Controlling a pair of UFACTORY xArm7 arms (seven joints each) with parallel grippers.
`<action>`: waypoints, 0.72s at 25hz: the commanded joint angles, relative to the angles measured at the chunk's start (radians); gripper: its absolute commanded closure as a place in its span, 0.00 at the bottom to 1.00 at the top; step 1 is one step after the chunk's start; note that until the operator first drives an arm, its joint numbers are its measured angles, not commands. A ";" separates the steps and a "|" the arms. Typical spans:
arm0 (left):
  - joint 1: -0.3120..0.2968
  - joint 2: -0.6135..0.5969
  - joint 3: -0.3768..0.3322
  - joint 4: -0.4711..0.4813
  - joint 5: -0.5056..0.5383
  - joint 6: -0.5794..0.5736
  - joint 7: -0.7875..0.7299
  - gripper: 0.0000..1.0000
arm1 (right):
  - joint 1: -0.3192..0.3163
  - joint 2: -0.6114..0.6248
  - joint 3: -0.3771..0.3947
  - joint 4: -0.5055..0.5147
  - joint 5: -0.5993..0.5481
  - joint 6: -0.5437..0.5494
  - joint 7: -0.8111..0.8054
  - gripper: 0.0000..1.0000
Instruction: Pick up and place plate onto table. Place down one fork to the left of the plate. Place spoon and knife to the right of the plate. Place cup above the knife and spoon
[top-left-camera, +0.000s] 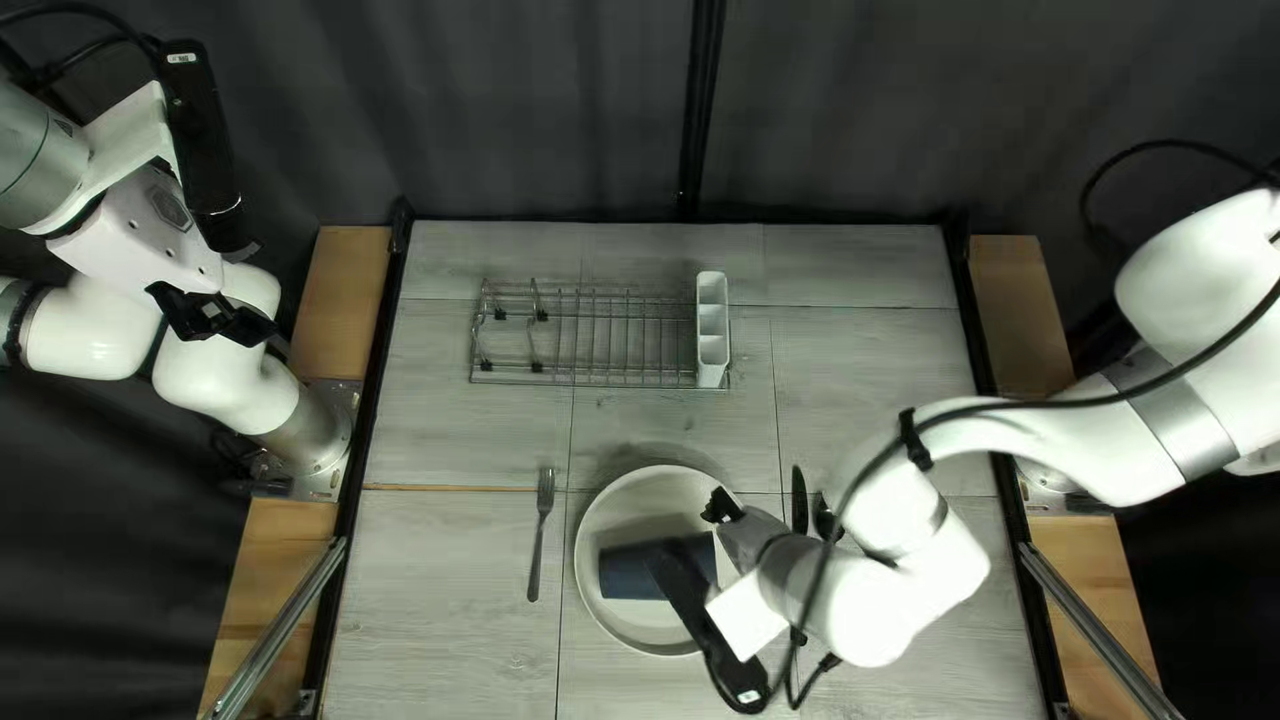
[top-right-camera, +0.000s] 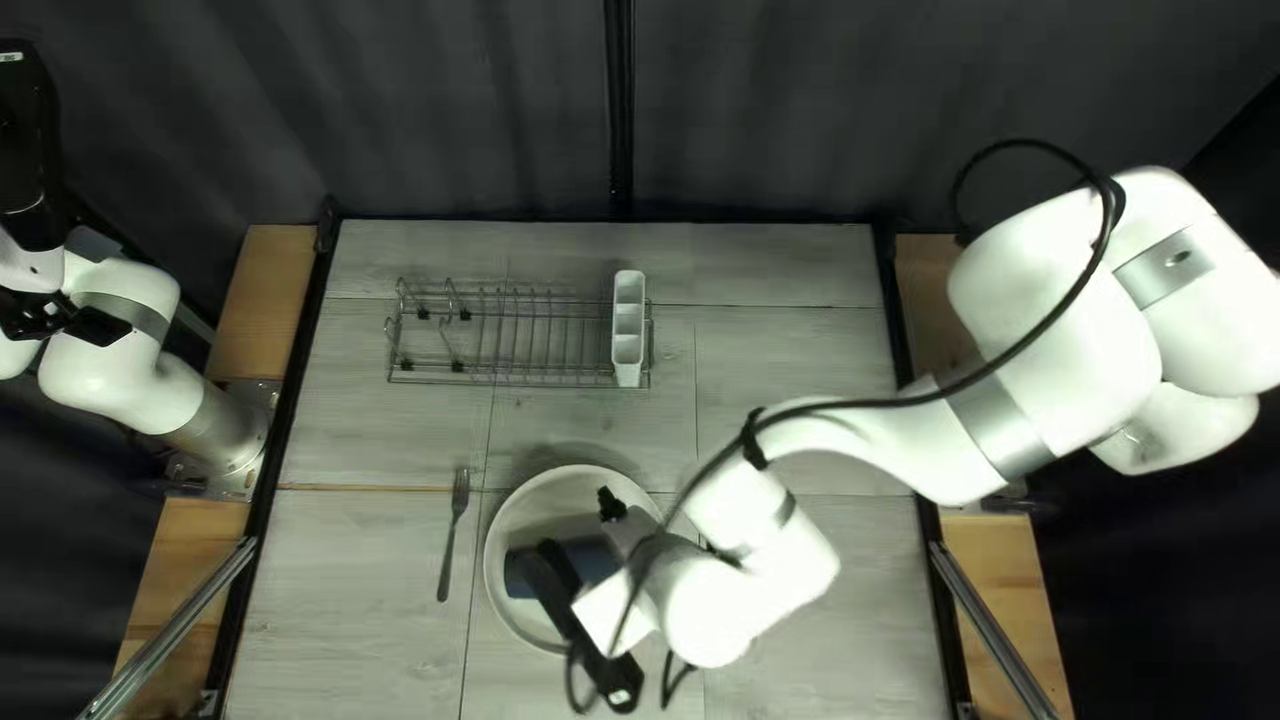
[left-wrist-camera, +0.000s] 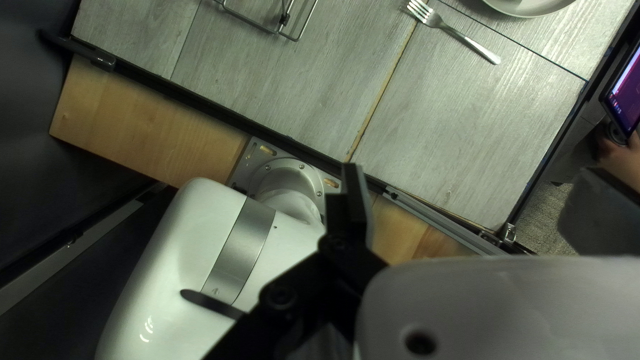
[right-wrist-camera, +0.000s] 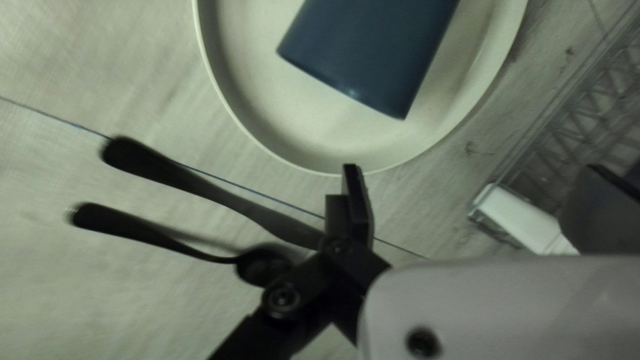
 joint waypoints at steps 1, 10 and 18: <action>0.000 0.000 0.000 0.000 0.000 0.000 0.000 0.00 | 0.022 -0.047 -0.012 -0.097 -0.128 -0.081 0.049 0.00; 0.000 0.000 0.000 0.000 0.000 0.000 0.000 0.00 | 0.028 0.055 -0.041 -0.089 -0.275 -0.204 0.167 0.00; 0.000 0.000 0.000 0.000 0.000 0.000 0.000 0.00 | 0.047 0.165 -0.094 -0.051 -0.554 -0.352 0.386 0.00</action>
